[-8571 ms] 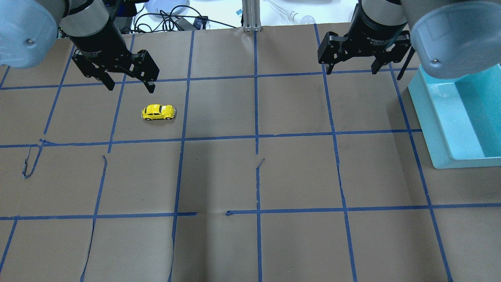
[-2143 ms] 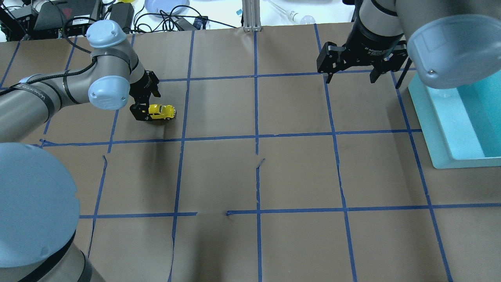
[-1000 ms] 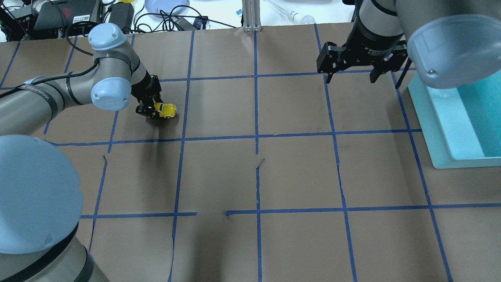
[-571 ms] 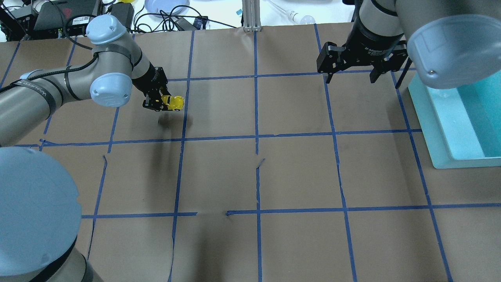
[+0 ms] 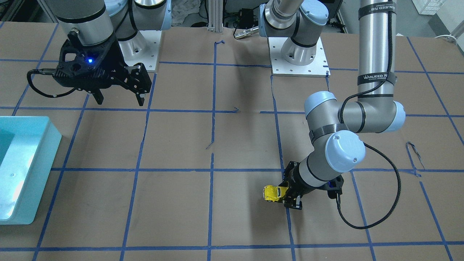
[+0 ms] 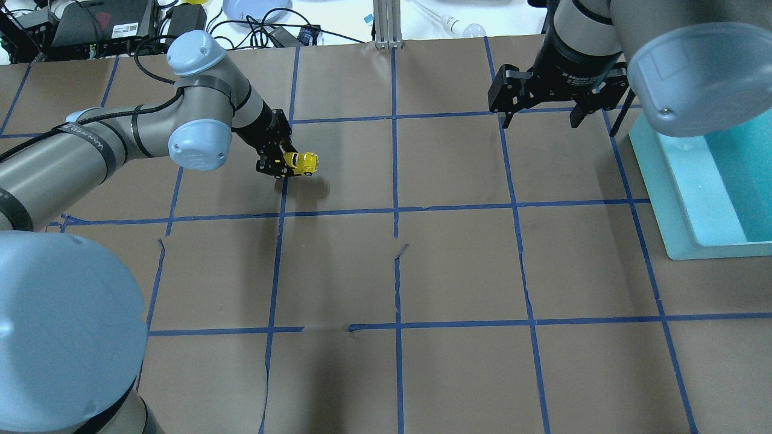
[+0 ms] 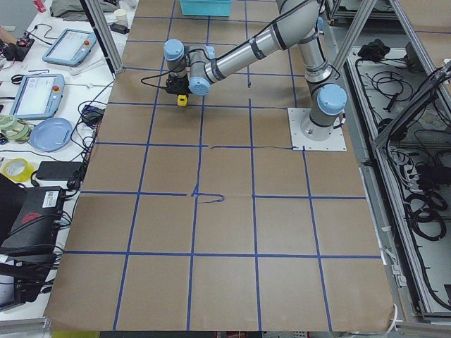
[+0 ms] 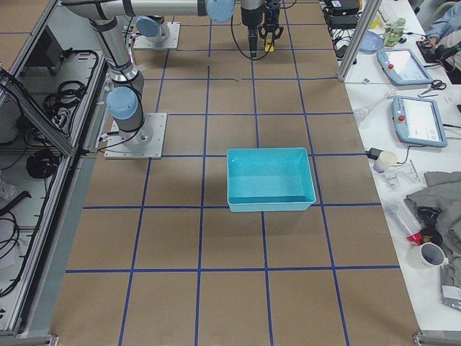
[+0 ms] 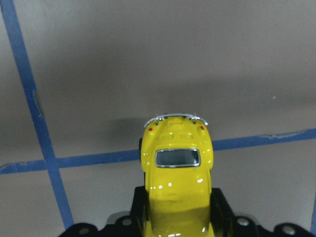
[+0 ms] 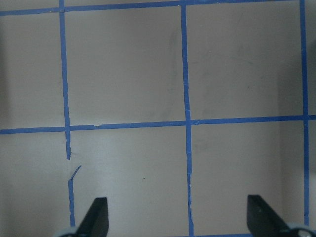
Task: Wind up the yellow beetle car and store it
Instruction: 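Press the car down and slide it toward the right arm, then slide the pressed car back toward its starting spot with the left gripper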
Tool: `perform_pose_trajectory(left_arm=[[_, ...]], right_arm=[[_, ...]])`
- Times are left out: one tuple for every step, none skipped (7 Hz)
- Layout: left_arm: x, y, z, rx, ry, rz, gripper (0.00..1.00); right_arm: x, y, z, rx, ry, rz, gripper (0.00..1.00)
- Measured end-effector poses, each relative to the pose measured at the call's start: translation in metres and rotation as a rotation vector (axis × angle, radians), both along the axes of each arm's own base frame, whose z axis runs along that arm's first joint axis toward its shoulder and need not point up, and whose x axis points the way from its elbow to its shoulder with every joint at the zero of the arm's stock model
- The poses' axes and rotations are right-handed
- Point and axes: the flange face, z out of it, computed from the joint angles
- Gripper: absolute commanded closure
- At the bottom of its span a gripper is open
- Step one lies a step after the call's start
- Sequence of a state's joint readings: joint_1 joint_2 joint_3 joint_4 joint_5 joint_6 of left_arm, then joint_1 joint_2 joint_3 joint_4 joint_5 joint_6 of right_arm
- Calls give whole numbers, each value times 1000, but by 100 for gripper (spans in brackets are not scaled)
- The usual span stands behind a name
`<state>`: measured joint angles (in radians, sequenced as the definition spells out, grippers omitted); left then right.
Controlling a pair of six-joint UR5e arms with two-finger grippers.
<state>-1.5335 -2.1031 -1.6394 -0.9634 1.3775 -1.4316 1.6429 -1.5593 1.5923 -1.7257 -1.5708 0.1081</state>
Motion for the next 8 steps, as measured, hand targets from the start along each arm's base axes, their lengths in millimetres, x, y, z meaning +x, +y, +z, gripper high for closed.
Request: perform_pose_trajectory(left_arm=[[0, 1, -2, 6, 1, -5, 100], [0, 1, -6, 12, 1, -9, 100], [0, 0, -10, 18, -1, -12, 100], [2, -1, -15, 25, -3, -13, 100], [4, -2, -19, 29, -4, -15, 100], [7, -3, -21, 29, -7, -24, 100], [11, -4, -23, 28, -10, -37, 100], [18, -5, -24, 27, -11, -43, 100]], right_arm=[[0, 0, 0, 0, 0, 0, 0], [0, 0, 0, 0, 0, -1, 0], [0, 0, 0, 0, 0, -1, 0], [0, 0, 0, 0, 0, -1, 0], [0, 0, 0, 0, 0, -1, 0], [0, 0, 0, 0, 0, -1, 0], [0, 0, 0, 0, 0, 0, 0], [0, 0, 0, 1, 0, -1, 0]])
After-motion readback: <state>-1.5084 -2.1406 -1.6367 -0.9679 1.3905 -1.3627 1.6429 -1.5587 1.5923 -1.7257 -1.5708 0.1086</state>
